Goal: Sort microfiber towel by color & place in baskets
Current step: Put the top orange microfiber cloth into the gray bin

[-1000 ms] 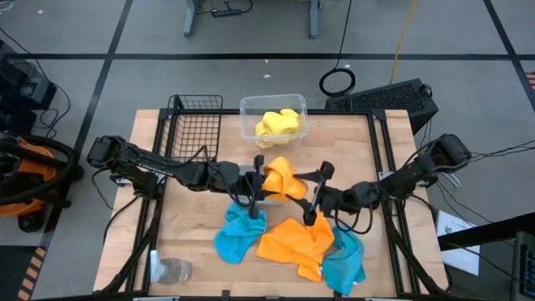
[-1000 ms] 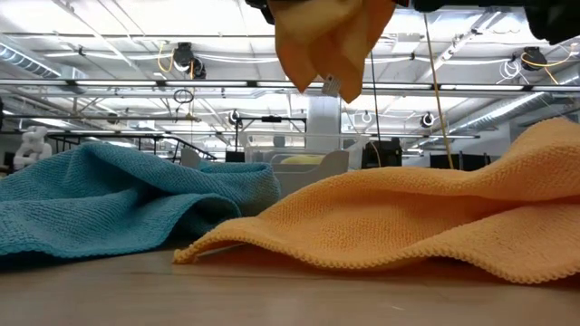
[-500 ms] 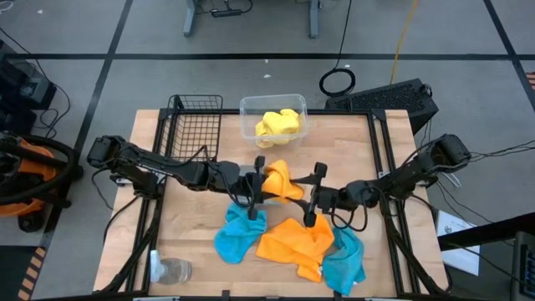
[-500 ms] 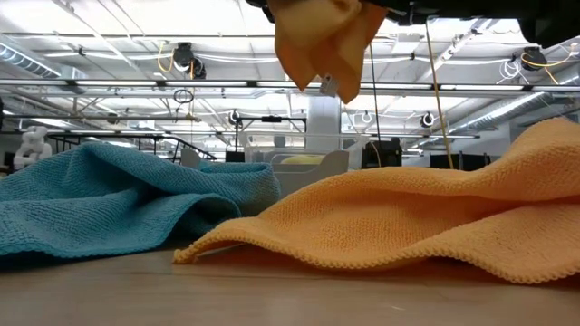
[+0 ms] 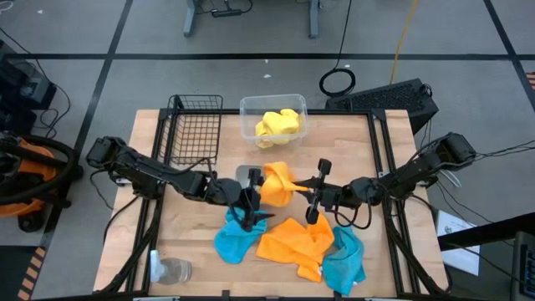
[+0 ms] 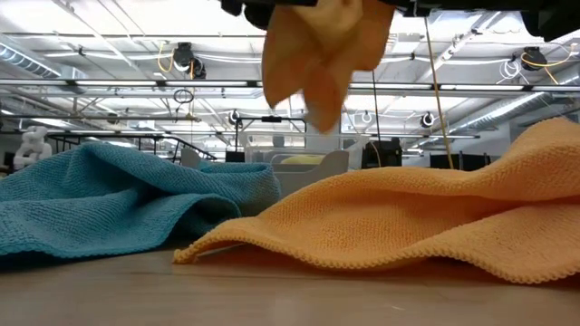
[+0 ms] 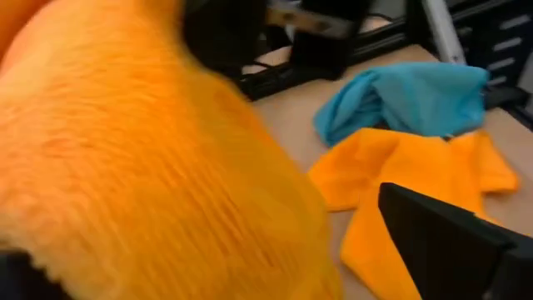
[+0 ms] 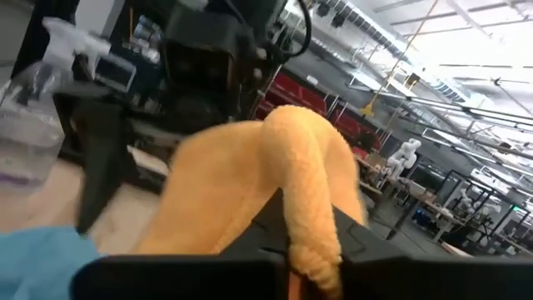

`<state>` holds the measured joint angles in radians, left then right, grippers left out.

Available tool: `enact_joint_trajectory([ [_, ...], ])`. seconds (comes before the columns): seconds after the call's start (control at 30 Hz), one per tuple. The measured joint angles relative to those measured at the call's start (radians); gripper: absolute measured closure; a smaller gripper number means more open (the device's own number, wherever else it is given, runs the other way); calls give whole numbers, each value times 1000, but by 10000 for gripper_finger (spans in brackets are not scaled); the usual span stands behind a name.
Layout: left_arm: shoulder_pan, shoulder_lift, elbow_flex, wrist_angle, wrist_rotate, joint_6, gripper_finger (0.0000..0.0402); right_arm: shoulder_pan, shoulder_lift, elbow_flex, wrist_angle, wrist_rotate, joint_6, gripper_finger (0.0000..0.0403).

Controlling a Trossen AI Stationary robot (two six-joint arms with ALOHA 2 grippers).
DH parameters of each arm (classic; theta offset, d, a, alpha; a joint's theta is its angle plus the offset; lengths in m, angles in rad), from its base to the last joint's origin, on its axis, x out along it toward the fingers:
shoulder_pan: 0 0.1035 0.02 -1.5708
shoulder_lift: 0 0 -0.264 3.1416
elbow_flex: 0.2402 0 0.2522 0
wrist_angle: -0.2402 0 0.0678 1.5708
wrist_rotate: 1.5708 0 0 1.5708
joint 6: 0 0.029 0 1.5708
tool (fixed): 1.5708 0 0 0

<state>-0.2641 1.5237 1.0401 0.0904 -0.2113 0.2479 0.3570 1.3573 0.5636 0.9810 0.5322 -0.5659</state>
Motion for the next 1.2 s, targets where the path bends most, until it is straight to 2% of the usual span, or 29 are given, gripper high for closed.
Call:
enact_joint_trajectory([
  [0.07, -13, 0, 0, -6, -14, 3, 23, 4, -26, 0, -46, 1, -3, 397],
  [0.2, -26, -3, 0, -6, -101, 3, 20, 16, -78, 0, -81, 46, -3, 391],
  [0.37, -27, -31, 0, -77, -197, -6, 20, 40, -125, 0, -102, 47, -27, 400],
  [0.53, -37, -52, 0, -188, -241, -41, 20, 56, -143, 0, -98, 52, -52, 400],
  [0.67, -49, -63, 0, -216, -275, -60, 20, 52, -145, 0, -97, 49, -43, 401],
  [0.87, -52, -66, 0, -148, -281, -44, 20, 22, -118, 0, -100, 41, 20, 401],
  [1.07, -32, -61, 0, 58, -271, -3, 28, 3, -98, 0, 10, 38, 16, 401],
  [1.2, -14, -59, 0, 84, -268, -30, 40, 4, -98, 0, 60, 39, -15, 401],
])
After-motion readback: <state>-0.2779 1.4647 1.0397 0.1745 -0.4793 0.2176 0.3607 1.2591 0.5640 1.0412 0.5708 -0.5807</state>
